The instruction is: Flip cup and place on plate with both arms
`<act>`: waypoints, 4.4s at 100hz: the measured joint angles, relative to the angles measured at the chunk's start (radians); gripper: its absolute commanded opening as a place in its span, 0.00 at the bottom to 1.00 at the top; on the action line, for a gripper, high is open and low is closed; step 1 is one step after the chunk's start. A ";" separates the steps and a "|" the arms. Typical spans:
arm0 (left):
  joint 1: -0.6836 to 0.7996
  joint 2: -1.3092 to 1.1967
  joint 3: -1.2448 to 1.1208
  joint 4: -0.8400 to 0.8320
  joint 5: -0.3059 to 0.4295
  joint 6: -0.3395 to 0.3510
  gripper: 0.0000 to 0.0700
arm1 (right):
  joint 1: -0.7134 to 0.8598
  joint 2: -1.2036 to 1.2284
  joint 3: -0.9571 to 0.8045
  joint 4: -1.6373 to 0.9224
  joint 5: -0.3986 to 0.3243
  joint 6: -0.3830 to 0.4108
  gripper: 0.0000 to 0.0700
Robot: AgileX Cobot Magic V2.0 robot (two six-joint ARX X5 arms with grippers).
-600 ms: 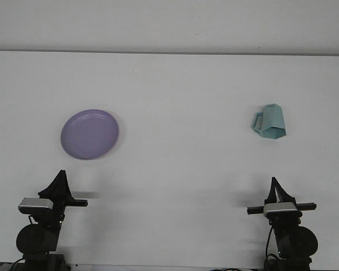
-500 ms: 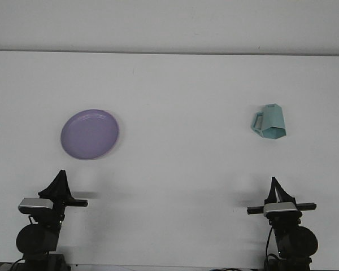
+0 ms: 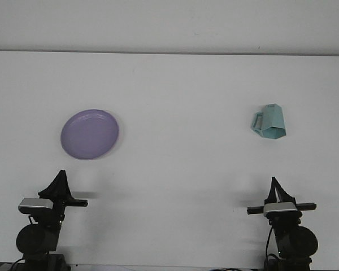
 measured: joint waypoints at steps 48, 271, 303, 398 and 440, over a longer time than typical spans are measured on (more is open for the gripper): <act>0.000 0.000 0.000 -0.002 0.000 -0.078 0.02 | 0.000 0.000 0.000 0.031 -0.003 0.151 0.00; 0.000 0.000 0.000 -0.002 0.000 -0.198 0.02 | -0.267 1.896 0.784 0.904 -0.086 -0.188 0.69; 0.000 0.000 0.000 -0.003 0.000 -0.195 0.02 | -0.267 1.928 0.827 0.891 -0.131 -0.194 0.03; 0.000 0.000 0.000 -0.001 0.000 -0.194 0.02 | -0.060 1.206 0.870 -0.158 -0.243 0.175 0.01; 0.000 0.000 0.000 -0.001 0.000 -0.195 0.02 | 0.417 1.255 1.134 -0.857 -0.220 0.195 0.01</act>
